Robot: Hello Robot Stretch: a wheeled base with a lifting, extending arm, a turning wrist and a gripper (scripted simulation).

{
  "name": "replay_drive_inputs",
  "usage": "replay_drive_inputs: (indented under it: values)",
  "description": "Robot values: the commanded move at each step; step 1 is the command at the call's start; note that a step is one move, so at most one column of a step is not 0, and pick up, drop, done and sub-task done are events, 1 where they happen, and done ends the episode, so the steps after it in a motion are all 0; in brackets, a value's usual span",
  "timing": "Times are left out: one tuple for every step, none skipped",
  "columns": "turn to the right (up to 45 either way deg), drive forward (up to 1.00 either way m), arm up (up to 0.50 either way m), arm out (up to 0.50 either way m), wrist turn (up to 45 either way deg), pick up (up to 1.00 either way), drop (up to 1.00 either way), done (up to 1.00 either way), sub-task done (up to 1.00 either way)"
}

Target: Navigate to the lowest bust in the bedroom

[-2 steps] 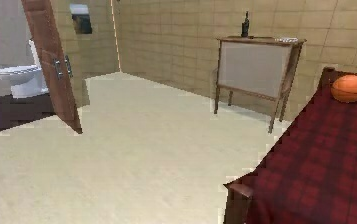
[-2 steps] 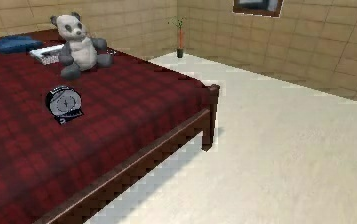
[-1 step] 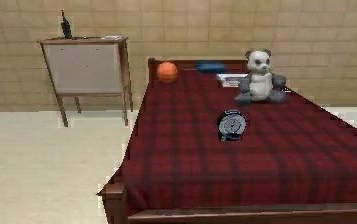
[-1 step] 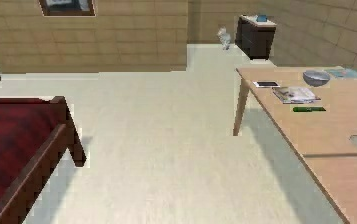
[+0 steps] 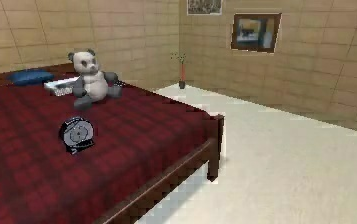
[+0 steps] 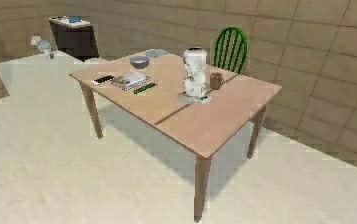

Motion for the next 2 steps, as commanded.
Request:
replay_drive_inputs:
  values:
    - [45.0,0.0,0.0,0.0,0.0,0.0,0.0,0.0,0.0]
    - [0.0,1.0,0.0,0.0,0.0,0.0,0.0,0.0,0.0]
